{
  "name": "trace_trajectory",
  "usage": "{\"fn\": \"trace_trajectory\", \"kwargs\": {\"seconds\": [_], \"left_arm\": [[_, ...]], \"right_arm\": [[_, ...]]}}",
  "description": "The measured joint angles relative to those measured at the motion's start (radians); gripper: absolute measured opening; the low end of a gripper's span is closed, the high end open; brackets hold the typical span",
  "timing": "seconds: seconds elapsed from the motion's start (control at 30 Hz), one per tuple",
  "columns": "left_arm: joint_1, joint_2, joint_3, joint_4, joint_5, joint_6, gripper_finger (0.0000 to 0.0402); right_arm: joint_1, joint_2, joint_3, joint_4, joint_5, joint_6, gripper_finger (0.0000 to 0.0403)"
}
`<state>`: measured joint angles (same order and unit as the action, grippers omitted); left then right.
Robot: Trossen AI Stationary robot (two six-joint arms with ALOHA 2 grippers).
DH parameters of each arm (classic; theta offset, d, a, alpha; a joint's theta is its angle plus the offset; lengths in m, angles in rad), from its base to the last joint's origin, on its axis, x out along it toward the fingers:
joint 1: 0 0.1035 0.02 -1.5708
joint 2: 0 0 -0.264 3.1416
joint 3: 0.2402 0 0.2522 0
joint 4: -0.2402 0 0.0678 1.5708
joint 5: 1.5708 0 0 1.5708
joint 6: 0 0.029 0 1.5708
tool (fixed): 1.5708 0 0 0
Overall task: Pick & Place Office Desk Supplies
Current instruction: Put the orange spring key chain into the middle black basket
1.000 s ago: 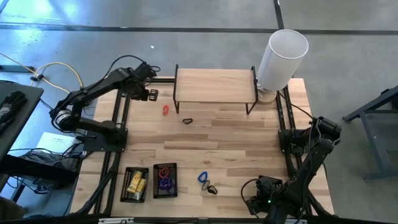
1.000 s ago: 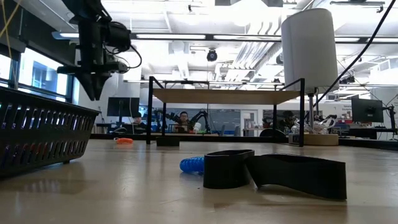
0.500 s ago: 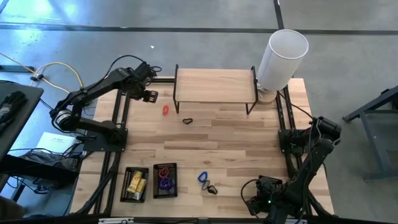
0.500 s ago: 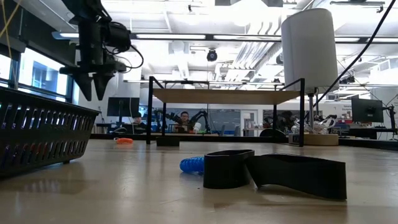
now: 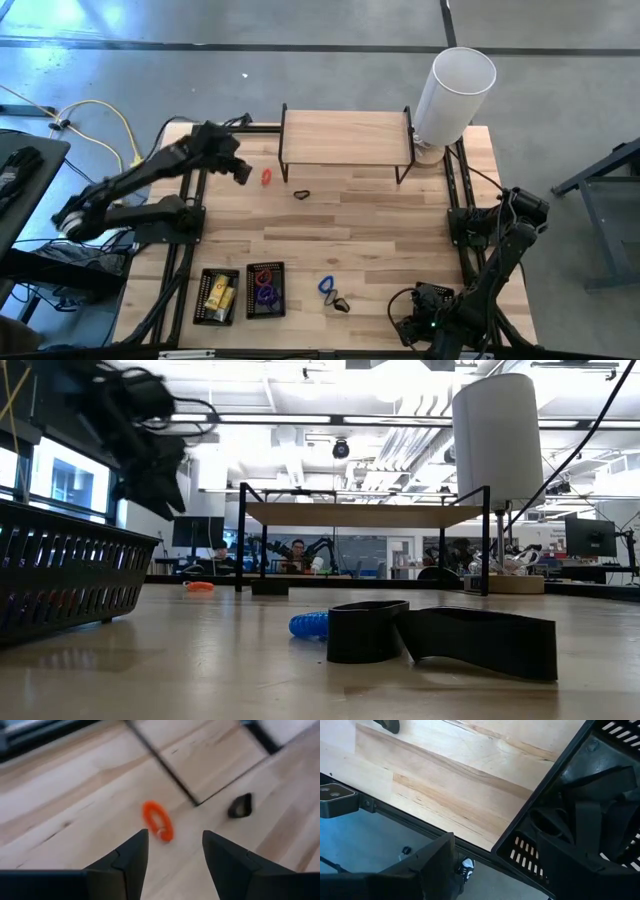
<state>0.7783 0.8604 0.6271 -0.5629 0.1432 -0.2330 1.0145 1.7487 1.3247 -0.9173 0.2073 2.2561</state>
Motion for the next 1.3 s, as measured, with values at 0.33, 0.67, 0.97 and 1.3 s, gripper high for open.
{"fn": "trace_trajectory", "kwargs": {"seconds": [0.33, 0.67, 0.97, 1.3], "left_arm": [[-0.063, -0.226, -0.314, 0.321, 0.065, 0.04, 0.0181], [-0.081, -0.115, -0.417, 0.438, -0.023, -0.044, 0.0182], [-0.086, 0.052, -0.417, 0.599, 0.056, -0.228, 0.0182], [-0.19, 0.251, -0.417, 0.783, -0.038, -0.232, 0.0182]], "right_arm": [[-0.009, 0.0, 0.0, -0.014, -0.002, 0.0, 0.027], [-0.047, 0.0, 0.0, -0.021, -0.005, -0.061, 0.027], [-0.048, 0.0, 0.0, -0.021, -0.007, -0.069, 0.027], [-0.048, 0.0, 0.0, -0.021, -0.008, -0.07, 0.027]]}}
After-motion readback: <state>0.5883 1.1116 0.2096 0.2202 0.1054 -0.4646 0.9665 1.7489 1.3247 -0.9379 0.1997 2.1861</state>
